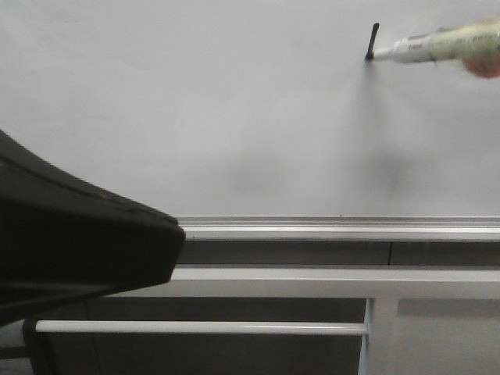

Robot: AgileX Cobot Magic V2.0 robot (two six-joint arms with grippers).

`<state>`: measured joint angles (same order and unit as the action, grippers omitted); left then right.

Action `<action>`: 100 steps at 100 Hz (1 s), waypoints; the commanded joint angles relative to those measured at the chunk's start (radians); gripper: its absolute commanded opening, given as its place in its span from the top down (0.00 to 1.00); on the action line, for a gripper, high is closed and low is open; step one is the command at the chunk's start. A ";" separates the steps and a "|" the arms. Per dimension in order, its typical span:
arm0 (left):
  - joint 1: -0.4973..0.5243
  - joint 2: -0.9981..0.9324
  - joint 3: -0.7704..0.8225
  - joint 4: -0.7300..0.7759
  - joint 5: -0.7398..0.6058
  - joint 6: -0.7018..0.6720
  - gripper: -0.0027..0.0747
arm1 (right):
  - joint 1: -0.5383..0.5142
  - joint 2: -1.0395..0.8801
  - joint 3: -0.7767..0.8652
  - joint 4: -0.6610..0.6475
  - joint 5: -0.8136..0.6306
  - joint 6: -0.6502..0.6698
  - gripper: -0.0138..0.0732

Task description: Write number 1 on whiteboard

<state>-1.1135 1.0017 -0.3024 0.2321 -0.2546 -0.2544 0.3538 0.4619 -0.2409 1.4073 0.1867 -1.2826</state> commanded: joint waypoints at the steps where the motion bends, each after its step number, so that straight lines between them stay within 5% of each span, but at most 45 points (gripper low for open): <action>1: -0.005 -0.007 -0.024 -0.006 -0.072 0.000 0.99 | 0.001 0.033 -0.015 0.036 -0.030 -0.017 0.91; 35: -0.005 -0.007 -0.024 -0.006 -0.078 0.000 0.99 | 0.001 0.081 -0.009 0.066 -0.022 -0.017 0.91; 72: -0.005 -0.007 -0.024 -0.003 -0.078 0.020 0.99 | 0.001 -0.062 0.005 0.076 0.230 0.050 0.91; 100: -0.005 -0.007 -0.028 0.145 -0.078 0.023 0.99 | 0.001 -0.053 0.060 0.056 0.276 0.068 0.91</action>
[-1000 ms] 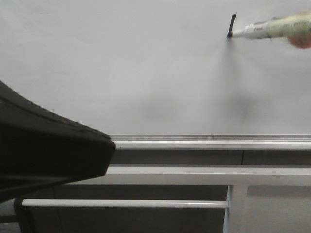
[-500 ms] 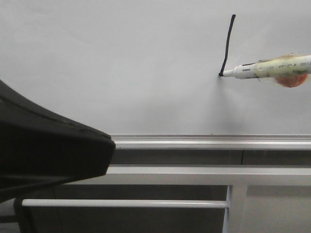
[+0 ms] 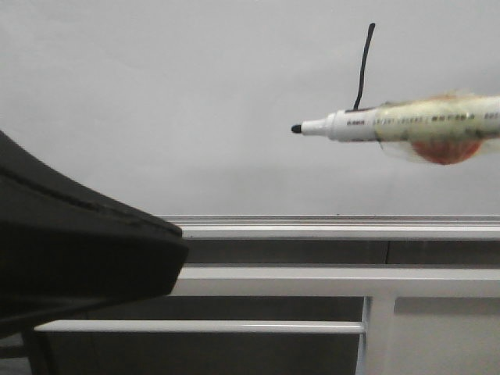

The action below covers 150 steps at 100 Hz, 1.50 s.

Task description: Write number 1 on whiteboard

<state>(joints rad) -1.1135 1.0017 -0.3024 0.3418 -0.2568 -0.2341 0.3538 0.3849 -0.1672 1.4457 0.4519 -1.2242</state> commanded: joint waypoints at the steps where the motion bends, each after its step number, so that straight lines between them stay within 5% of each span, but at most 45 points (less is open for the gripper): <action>1: -0.005 -0.007 -0.028 0.044 -0.076 0.002 0.99 | 0.001 0.027 -0.014 0.018 0.014 0.013 0.91; 41: -0.005 -0.009 -0.054 0.363 -0.070 0.002 0.96 | 0.001 0.079 0.011 -0.053 0.089 0.069 0.91; 74: -0.005 -0.011 -0.166 0.438 0.115 0.002 0.55 | 0.001 0.150 0.008 -0.049 0.130 0.078 0.91; 150: -0.008 0.038 -0.168 0.645 0.196 0.002 0.55 | 0.001 0.426 -0.185 0.012 0.238 0.078 0.91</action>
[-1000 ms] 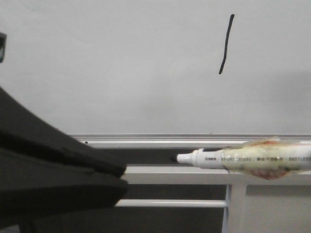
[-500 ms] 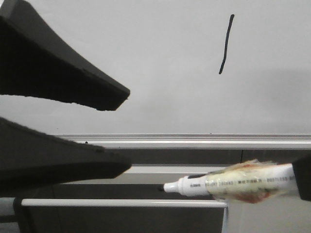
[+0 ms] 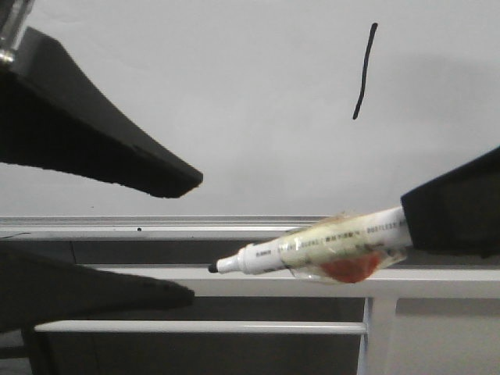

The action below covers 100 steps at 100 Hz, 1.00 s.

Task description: Write number 1 on whiteboard

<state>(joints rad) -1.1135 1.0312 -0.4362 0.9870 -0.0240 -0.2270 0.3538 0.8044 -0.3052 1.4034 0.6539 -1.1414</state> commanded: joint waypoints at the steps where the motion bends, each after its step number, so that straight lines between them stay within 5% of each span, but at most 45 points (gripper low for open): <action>1: -0.008 0.011 -0.034 0.000 -0.037 -0.005 0.55 | 0.001 0.007 -0.049 0.054 0.036 -0.005 0.91; 100: -0.008 0.082 -0.153 0.028 0.041 -0.008 0.55 | 0.001 0.009 -0.079 0.097 0.087 -0.005 0.91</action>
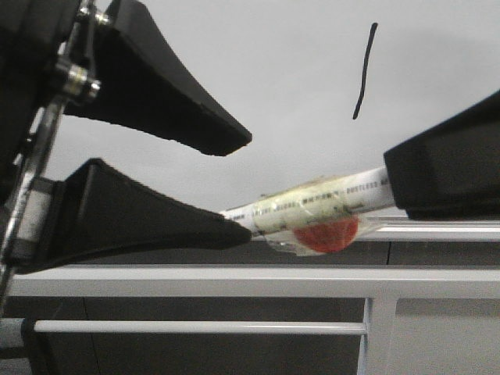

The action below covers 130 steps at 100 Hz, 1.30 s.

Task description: Write number 1 on whiteboard

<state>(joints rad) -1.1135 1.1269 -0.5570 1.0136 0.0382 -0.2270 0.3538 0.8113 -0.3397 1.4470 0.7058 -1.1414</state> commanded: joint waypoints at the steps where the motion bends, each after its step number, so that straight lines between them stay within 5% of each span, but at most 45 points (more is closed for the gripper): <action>1: -0.008 -0.014 -0.032 0.001 -0.021 -0.008 0.55 | 0.001 0.002 -0.047 0.053 0.035 -0.005 0.91; 33: -0.008 -0.014 -0.032 0.001 -0.021 -0.008 0.59 | 0.001 0.002 -0.051 0.064 0.054 -0.005 0.91; 73: -0.008 -0.014 -0.032 -0.004 -0.023 -0.011 0.99 | 0.001 0.002 -0.051 0.064 0.071 -0.005 0.91; 106: -0.008 -0.014 -0.032 -0.007 0.002 -0.011 0.99 | 0.001 0.002 -0.051 0.102 0.077 -0.007 0.90; 116: -0.008 -0.014 -0.032 -0.020 0.009 -0.013 0.99 | 0.001 0.000 -0.051 0.112 0.087 -0.049 0.76; 130: -0.008 -0.014 -0.028 -0.052 0.010 -0.013 0.99 | 0.001 0.000 -0.051 0.134 0.054 -0.050 0.36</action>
<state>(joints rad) -1.1135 1.1269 -0.5595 0.9837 0.0635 -0.2345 0.3538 0.8129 -0.3587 1.5070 0.7389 -1.1739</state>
